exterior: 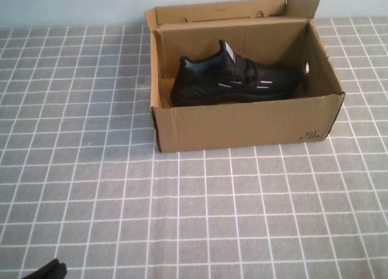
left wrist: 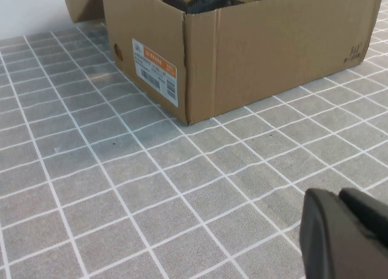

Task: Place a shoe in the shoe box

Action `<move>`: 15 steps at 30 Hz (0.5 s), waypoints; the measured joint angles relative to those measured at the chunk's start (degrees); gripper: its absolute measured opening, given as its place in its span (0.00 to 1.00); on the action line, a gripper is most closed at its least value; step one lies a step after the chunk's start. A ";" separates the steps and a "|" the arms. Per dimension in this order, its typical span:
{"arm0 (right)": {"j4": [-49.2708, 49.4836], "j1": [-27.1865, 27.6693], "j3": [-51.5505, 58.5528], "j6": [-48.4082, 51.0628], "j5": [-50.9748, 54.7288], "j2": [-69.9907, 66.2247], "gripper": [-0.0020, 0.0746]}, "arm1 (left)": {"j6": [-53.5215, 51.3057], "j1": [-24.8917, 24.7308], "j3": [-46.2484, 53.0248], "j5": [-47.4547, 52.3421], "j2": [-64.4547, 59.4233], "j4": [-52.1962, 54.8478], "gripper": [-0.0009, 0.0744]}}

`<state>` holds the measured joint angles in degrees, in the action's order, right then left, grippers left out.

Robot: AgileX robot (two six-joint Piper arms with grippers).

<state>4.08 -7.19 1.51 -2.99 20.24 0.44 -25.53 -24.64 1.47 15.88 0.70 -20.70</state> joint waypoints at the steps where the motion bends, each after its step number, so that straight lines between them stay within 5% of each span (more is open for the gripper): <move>1: 0.00 0.00 0.00 0.00 0.24 0.00 0.01 | 0.00 0.00 0.00 0.00 0.00 0.00 0.01; 15: 0.00 0.00 0.00 0.10 0.55 0.00 0.01 | 0.00 0.00 0.00 0.00 0.00 0.00 0.01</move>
<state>4.08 -7.19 1.51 -2.89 20.79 0.44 -25.53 -24.64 1.47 15.88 0.70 -20.70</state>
